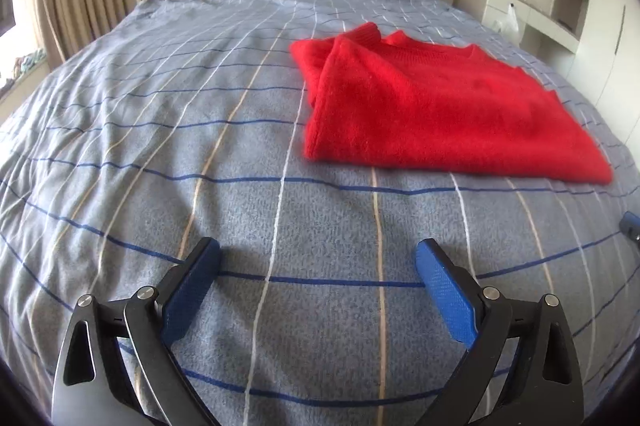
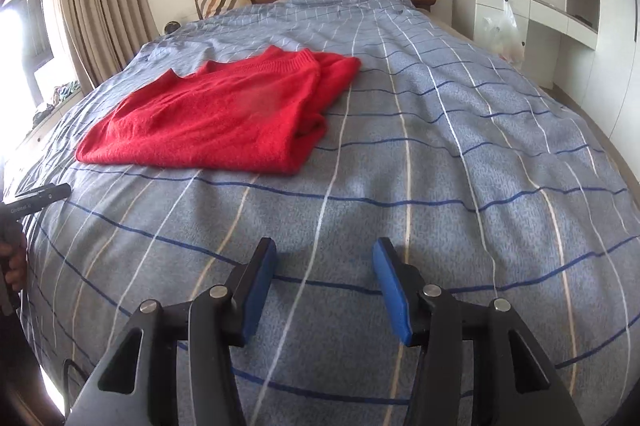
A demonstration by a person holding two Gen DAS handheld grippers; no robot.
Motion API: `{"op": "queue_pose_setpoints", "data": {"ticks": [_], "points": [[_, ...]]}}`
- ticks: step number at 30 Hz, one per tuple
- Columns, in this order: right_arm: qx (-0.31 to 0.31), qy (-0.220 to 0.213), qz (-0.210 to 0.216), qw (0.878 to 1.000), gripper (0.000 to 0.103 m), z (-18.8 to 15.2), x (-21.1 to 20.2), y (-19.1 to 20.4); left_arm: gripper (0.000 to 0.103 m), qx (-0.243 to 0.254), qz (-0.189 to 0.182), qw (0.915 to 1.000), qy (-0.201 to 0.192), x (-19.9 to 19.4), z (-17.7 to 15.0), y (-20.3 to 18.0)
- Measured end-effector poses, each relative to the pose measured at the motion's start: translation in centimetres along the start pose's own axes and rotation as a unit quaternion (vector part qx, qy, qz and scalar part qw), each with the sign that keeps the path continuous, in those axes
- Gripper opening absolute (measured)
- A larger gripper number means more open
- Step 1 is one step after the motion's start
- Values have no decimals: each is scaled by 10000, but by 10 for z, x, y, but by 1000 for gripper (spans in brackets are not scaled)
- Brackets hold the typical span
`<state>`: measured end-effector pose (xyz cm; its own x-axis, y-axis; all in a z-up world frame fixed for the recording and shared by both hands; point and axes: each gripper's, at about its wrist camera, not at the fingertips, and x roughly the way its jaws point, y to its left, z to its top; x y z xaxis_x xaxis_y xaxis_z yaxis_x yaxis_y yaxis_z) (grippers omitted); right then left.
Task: Fold small clothes
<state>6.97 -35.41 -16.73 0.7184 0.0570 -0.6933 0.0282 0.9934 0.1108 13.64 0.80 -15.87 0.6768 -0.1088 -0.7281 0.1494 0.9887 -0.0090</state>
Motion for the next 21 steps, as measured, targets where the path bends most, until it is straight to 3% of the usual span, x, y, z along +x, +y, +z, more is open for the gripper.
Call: {"op": "queue_pose_setpoints", "data": {"ticks": [7, 21], "points": [[30, -406, 40, 9992, 58, -18, 4, -2, 103, 97, 211, 9997, -9, 7, -5, -4], [-29, -399, -30, 9992, 59, -18, 8, 2, 102, 122, 241, 9996, -37, 9, -9, -5]]}}
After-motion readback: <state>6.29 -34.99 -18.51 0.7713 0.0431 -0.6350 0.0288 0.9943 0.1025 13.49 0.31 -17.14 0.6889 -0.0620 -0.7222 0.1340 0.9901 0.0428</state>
